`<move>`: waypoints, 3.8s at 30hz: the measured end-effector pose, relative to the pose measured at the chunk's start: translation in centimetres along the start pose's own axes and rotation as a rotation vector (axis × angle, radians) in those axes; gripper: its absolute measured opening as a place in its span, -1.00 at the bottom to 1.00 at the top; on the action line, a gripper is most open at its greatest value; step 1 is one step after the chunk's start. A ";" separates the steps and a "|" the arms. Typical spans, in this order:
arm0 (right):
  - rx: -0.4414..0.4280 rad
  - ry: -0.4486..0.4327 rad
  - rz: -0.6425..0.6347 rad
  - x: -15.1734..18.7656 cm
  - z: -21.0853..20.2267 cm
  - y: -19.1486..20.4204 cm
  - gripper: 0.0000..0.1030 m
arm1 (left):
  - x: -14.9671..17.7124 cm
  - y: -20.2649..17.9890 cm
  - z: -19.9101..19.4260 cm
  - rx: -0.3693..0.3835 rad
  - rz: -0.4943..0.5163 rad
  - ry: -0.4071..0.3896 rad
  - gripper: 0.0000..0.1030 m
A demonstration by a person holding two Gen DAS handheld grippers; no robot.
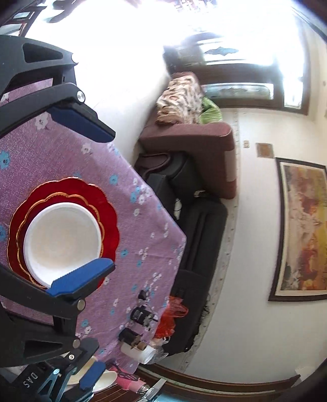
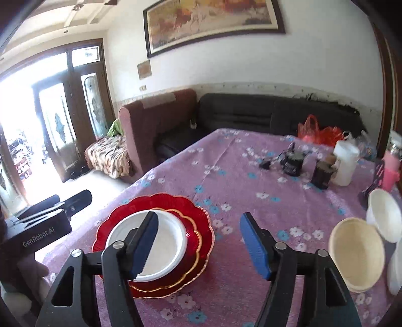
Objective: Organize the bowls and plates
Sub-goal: 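Carry the white bowl onto the stacked red plates and release it, then move the right gripper to the beige ribbed bowl and grasp its rim, then lift the beige bowl and carry it over the stacked red plates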
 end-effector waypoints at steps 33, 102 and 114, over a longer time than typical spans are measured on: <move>0.583 -0.125 0.425 10.1 -21.7 -30.7 0.98 | 3.8 -16.9 -6.4 0.377 0.277 0.052 1.00; 0.064 0.311 0.478 11.7 -1.1 -23.2 -0.06 | 10.0 -25.5 5.9 0.398 0.280 0.346 0.62; 0.064 0.352 0.432 12.5 0.1 -22.1 -0.17 | 12.2 -26.5 9.1 0.472 0.238 0.452 0.35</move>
Point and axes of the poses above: each gripper's, at about its wrist camera, not at the fingertips, and z roughly the way its jaws point, y to its left, x to its underside, the point moved 6 cm from there along z, roughly the way its jaws point, and after that the axes turned 2 degrees about x, right-handed, at the moved point
